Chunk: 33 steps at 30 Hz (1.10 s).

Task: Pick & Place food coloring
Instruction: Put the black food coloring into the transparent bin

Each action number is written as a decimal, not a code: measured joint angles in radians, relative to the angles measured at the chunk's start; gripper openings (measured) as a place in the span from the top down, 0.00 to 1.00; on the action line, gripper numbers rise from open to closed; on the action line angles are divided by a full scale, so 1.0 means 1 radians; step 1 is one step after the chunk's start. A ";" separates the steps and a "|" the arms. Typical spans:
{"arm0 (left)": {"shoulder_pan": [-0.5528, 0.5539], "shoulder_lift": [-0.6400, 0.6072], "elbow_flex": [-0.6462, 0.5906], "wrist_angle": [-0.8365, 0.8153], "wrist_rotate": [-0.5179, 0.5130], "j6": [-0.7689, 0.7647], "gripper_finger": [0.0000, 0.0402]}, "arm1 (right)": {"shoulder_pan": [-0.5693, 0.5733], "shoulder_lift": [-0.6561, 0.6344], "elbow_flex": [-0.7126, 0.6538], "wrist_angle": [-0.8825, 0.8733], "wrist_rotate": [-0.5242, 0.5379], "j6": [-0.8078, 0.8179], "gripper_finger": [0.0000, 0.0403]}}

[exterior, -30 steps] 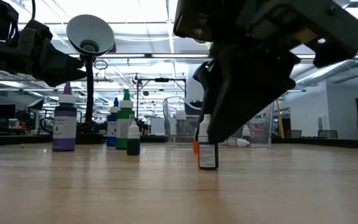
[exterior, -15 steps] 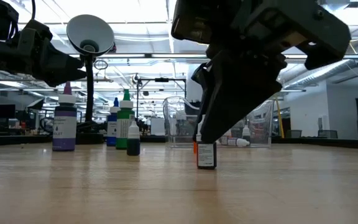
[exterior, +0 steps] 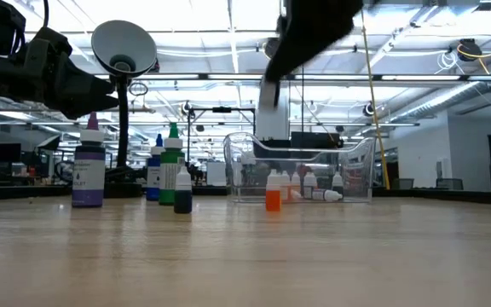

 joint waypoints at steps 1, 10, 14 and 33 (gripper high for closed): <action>0.000 0.000 0.000 0.000 0.000 0.000 0.26 | -0.017 -0.040 0.000 -0.027 0.039 -0.001 0.89; 0.000 0.000 0.000 0.000 0.000 0.000 0.26 | -0.290 -0.234 0.000 -0.235 0.147 0.060 0.89; 0.000 0.000 0.000 0.000 0.000 0.000 0.26 | -0.432 -0.212 -0.014 -0.312 0.111 0.087 0.89; 0.000 0.000 0.000 0.000 0.000 0.000 0.26 | -0.677 -0.210 -0.446 0.120 -0.174 0.070 0.89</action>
